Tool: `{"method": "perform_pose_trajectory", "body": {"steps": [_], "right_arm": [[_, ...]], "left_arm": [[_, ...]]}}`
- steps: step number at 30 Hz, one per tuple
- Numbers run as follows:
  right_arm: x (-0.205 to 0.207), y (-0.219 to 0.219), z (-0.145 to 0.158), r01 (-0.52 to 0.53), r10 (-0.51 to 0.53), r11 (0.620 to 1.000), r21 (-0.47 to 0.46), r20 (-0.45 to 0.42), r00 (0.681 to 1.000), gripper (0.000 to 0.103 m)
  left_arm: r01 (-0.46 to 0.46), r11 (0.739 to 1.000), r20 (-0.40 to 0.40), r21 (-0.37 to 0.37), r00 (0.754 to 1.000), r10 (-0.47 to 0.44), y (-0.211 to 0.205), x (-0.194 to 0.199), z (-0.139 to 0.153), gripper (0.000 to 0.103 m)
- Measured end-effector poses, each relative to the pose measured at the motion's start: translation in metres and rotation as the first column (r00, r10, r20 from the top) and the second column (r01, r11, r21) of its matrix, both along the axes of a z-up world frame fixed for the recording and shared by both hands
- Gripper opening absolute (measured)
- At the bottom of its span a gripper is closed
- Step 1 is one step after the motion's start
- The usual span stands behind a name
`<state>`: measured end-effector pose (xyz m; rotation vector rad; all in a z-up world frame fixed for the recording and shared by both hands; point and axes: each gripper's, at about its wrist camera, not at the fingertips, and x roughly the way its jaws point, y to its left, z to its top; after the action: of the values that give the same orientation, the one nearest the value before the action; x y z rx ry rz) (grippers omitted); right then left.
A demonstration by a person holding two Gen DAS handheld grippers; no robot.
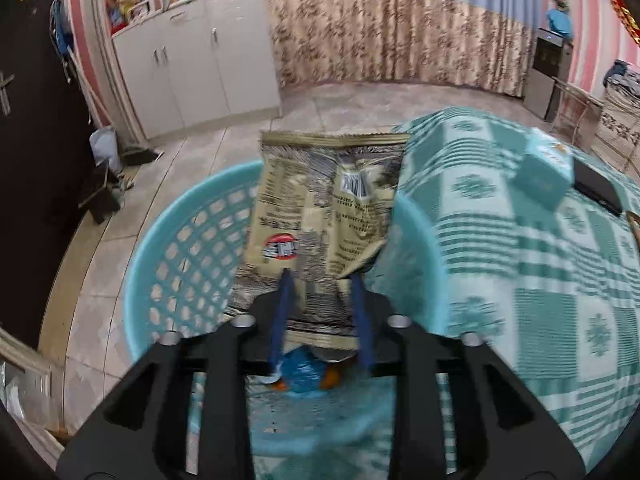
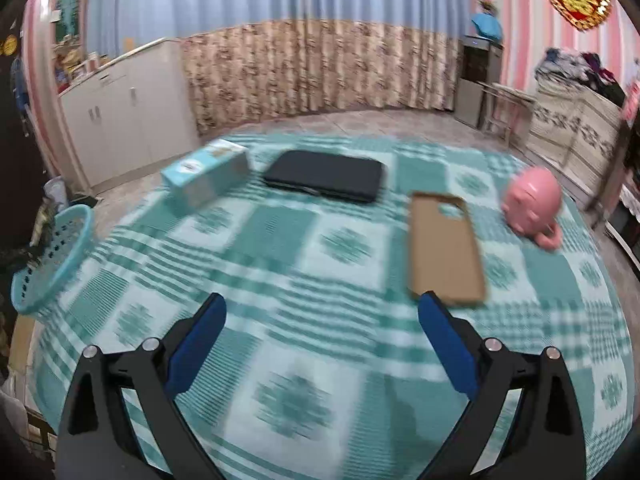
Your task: Collect trash
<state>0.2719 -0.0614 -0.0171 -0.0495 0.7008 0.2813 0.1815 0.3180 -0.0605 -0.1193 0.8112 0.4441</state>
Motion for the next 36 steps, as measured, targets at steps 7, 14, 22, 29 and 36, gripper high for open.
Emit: {"method": "perform_pose_trajectory", "body": {"steps": [7, 14, 22, 29, 36], "right_arm": [[0.007, 0.068, 0.017, -0.099, 0.099, 0.995, 0.002, 0.038, 0.994, 0.095], [-0.002, 0.129, 0.017, -0.208, 0.208, 0.978, 0.003, 0.059, 0.976, 0.095], [-0.036, 0.162, 0.017, -0.261, 0.262, 0.965, -0.017, 0.073, 0.962, 0.095], [-0.064, 0.127, 0.037, -0.186, 0.184, 0.983, 0.002, 0.116, 0.976, 0.098], [-0.095, 0.085, 0.052, -0.111, 0.111, 0.994, -0.009, 0.163, 0.980, 0.099]], "left_arm": [[-0.017, 1.000, 0.061, -0.003, 0.998, 0.017, 0.017, -0.020, 0.011, 0.076], [-0.060, 0.998, 0.133, -0.008, 0.989, 0.060, 0.013, -0.047, 0.029, 0.097], [-0.072, 0.997, 0.192, 0.028, 0.979, 0.066, -0.020, -0.081, 0.037, 0.098], [-0.032, 0.999, 0.221, 0.041, 0.975, 0.022, -0.051, -0.097, 0.042, 0.098], [0.006, 0.999, 0.266, 0.034, 0.964, -0.015, -0.090, -0.112, 0.053, 0.098]]}}
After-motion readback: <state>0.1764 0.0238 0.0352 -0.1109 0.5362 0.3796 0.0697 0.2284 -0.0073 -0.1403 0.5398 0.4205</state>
